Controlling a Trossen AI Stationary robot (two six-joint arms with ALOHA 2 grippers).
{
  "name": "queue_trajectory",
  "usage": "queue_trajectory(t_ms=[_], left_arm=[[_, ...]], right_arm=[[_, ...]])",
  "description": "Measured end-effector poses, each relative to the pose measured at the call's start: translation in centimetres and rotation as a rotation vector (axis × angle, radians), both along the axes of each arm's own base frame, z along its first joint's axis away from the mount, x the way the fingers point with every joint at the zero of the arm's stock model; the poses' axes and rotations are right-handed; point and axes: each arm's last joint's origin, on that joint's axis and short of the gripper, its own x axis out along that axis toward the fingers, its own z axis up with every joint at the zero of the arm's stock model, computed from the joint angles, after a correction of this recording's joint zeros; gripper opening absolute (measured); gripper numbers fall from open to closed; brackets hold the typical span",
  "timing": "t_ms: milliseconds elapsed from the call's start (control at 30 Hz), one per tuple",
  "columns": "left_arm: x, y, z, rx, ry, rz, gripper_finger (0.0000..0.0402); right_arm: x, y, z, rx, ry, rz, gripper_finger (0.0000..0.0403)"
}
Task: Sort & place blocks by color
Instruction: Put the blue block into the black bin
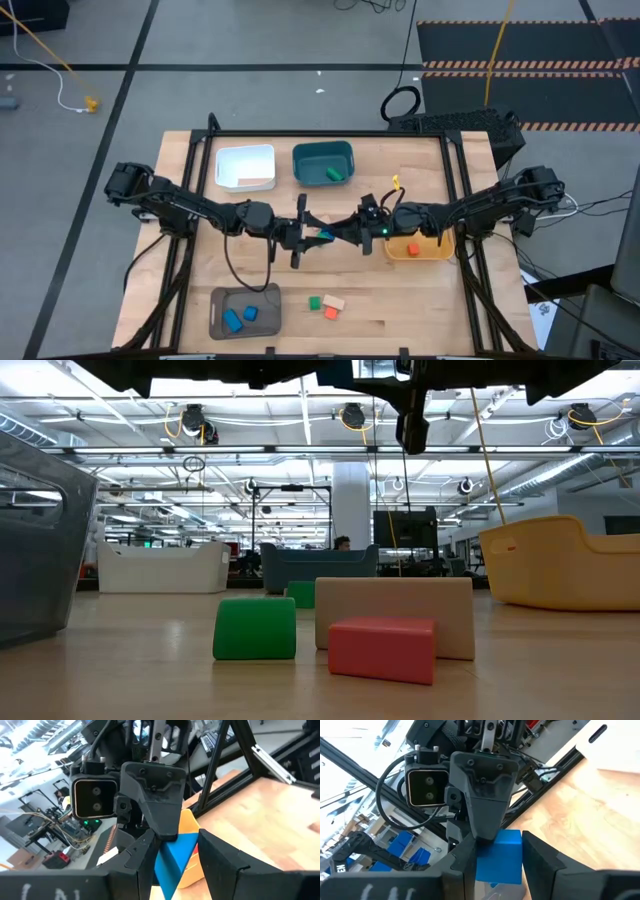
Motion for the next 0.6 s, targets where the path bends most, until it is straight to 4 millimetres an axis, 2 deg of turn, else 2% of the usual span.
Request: queue_trajectory(t_ms=[600], left_arm=[[-0.04, -0.12, -0.33, 0.183, 0.009, -0.061, 0.0141]], right_arm=[[0.05, -0.29, 0.1, 0.052, -0.008, 0.02, 0.011]])
